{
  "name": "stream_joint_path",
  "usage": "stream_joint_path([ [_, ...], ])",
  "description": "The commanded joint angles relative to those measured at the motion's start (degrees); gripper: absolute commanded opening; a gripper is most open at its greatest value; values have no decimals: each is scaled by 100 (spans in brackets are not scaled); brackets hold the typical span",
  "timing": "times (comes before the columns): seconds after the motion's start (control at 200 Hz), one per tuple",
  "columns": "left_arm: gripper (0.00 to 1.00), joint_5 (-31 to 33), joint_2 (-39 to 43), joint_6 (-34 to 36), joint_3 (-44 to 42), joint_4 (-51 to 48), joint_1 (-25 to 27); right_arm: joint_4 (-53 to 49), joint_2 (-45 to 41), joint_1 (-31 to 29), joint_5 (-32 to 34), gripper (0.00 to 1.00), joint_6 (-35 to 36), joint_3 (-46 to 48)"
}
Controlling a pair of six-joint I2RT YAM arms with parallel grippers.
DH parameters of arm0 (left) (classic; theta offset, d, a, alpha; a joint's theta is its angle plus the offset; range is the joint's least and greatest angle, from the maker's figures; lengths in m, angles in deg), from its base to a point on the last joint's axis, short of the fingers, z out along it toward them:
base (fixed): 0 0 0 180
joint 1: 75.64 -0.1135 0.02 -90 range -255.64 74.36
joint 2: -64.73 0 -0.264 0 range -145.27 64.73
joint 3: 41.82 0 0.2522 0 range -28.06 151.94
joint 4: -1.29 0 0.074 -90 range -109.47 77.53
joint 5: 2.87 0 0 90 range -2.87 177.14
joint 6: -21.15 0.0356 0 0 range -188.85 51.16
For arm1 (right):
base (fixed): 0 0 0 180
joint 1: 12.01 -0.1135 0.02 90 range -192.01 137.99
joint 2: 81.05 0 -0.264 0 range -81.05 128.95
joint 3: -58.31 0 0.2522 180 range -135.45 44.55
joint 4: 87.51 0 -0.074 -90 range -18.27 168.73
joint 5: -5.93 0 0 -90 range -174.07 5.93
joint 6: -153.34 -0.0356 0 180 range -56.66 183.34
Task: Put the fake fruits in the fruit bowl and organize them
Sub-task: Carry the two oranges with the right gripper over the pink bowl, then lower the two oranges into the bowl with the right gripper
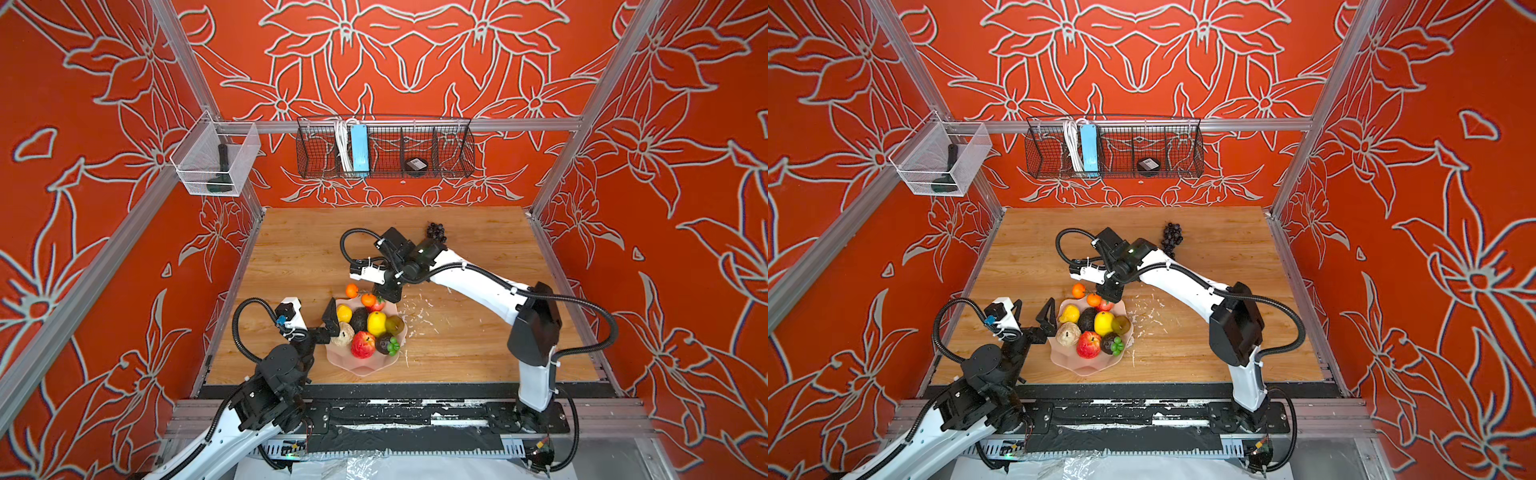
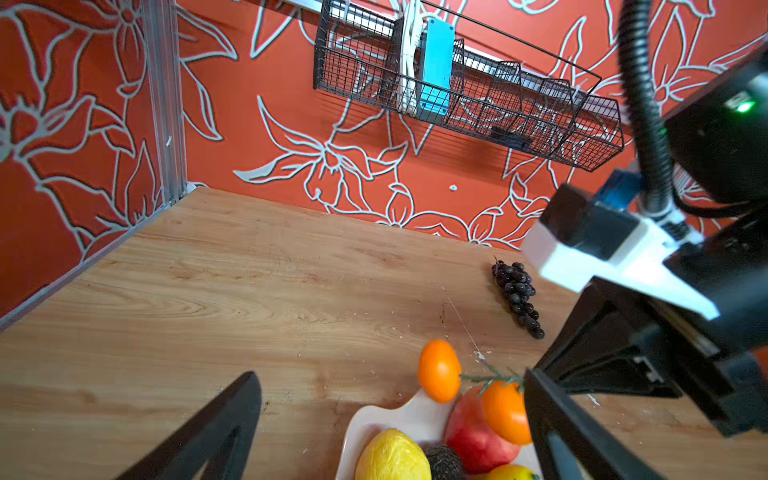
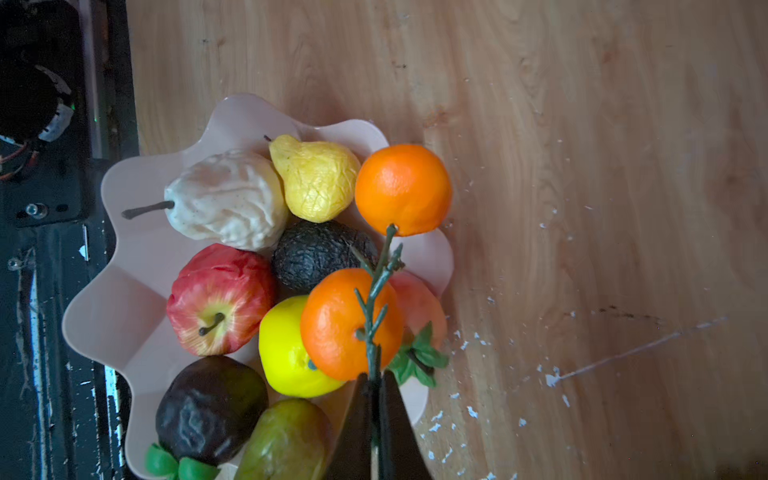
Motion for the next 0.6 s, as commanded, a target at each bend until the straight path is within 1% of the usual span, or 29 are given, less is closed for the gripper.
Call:
stream_joint_path([
  [0.0, 98, 143, 85, -105, -64, -16, -37, -435, 240, -104, 108, 0, 206, -428],
  [0.13, 98, 152, 89, -105, -61, -21, -41, -547, 468, -155, 238, 0, 144, -587],
  [0.4, 98, 143, 62, -103, -70, 3, -42, -528, 534, -208, 229, 0, 143, -527],
  [0.596, 98, 148, 46, -110, -73, 11, -42, -619, 669, -258, 295, 0, 88, -679],
])
